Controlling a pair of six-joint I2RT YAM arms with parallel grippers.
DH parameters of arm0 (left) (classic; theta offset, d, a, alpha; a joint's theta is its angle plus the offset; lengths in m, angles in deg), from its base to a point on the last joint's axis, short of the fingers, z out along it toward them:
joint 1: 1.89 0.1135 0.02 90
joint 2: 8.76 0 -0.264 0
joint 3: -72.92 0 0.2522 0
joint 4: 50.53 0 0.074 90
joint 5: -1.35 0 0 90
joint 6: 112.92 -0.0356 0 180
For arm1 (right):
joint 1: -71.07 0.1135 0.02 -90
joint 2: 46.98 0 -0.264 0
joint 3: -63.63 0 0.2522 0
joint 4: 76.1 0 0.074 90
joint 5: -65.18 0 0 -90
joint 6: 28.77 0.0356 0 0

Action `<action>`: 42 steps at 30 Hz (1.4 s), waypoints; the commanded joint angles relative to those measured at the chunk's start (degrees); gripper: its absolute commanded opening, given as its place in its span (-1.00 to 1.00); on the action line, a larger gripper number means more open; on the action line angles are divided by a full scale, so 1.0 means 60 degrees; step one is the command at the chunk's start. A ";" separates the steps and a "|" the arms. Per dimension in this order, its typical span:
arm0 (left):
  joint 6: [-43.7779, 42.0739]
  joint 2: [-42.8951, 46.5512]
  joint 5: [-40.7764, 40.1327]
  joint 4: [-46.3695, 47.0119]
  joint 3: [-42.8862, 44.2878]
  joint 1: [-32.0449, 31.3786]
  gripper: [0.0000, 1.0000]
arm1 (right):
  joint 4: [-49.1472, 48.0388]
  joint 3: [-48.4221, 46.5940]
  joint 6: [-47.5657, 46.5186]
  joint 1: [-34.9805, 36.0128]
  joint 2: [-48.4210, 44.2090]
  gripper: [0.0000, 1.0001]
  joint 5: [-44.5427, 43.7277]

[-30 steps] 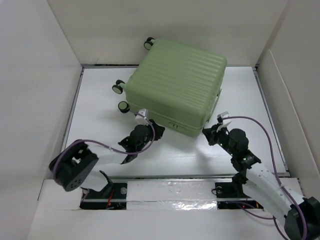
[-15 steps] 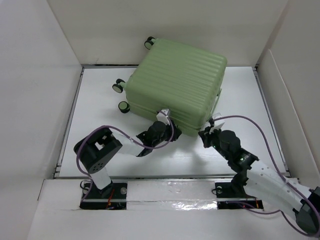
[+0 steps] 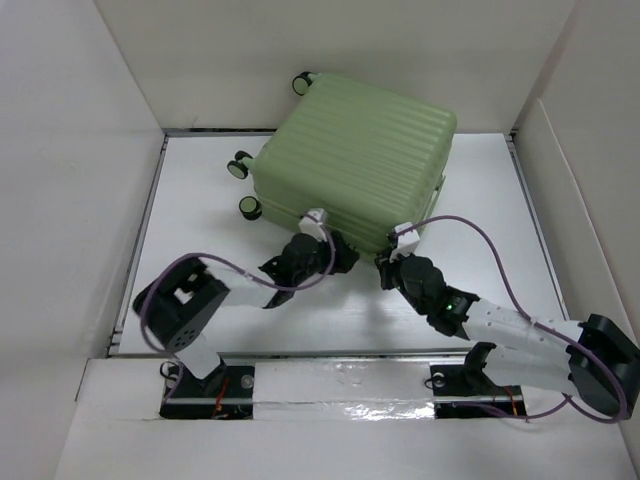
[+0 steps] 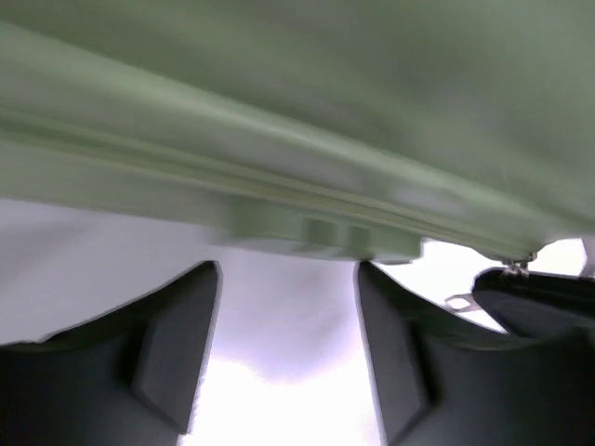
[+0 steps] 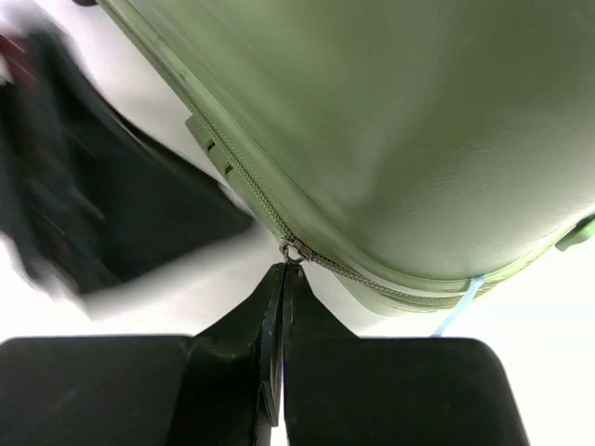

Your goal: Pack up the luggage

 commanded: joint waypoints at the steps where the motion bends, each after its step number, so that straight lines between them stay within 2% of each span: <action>1: 0.0330 0.2453 -0.0261 0.0765 -0.0822 0.1680 0.22 | -0.1219 -0.0141 0.0273 0.0345 -0.0178 -1.00 0.0928; 4: 0.0565 0.4300 -0.0462 -0.0346 -0.1178 0.3058 0.44 | -0.1307 -0.0053 0.0156 0.0344 -0.0121 -1.00 0.1266; 8: 0.1295 0.5611 -0.1371 -0.1915 -0.0594 0.4450 0.78 | -0.1438 -0.0053 0.0083 0.0344 0.0114 -1.00 0.1574; 9: 0.1573 0.5685 -0.1431 -0.2280 -0.0448 0.4801 0.93 | -0.1453 -0.0053 0.0025 0.0257 0.0172 -1.00 0.1618; 10: 0.1997 0.5671 -0.1286 -0.2327 -0.0127 0.5515 0.98 | -0.1439 -0.0053 0.0010 0.0256 0.0188 -1.00 0.1677; 12: 0.2365 0.5409 -0.0979 -0.2328 0.0182 0.6222 0.98 | -0.1468 -0.0023 -0.0049 0.0169 0.0173 -1.00 0.1750; 15: 0.2835 0.4095 -0.0160 -0.2400 0.0929 0.7190 0.98 | -0.1512 0.0006 -0.0107 0.0168 0.0144 -1.00 0.1940; 17: 0.2822 0.3521 0.0618 -0.2576 0.1675 0.7411 0.98 | -0.1512 0.0006 -0.0122 0.0168 0.0144 -1.00 0.2072; 21: 0.2689 0.2465 0.0619 -0.2680 0.2467 0.7412 0.98 | -0.1570 0.0035 -0.0122 0.0080 0.0158 -1.00 0.2278; 25: 0.2733 0.1324 0.1481 -0.2109 0.3243 0.7587 0.98 | -0.1541 0.0123 -0.0137 0.0080 0.0042 -1.00 0.2438; 35: 0.3361 -0.0173 0.1996 -0.1040 0.4124 0.7587 0.98 | -0.1336 0.0401 -0.0035 0.0080 -0.0486 -1.00 0.2630; 38: 0.3961 -0.0510 0.2274 -0.0031 0.3818 0.7587 0.83 | -0.1233 0.0358 -0.0034 0.0080 -0.0530 -1.00 0.2586; 39: 0.4080 -0.0612 0.2376 0.0639 0.3730 0.7587 0.50 | -0.1233 0.0358 -0.0020 0.0080 -0.0501 -1.00 0.2585; 41: 0.4358 -0.0890 0.2786 0.1419 0.3451 0.7674 0.08 | -0.1262 0.0314 -0.0005 0.0080 -0.0413 -1.00 0.2614; 42: 0.4591 -0.0964 0.2976 0.2249 0.3349 0.7675 -0.55 | -0.1277 0.0285 0.0009 0.0080 -0.0384 -1.00 0.2615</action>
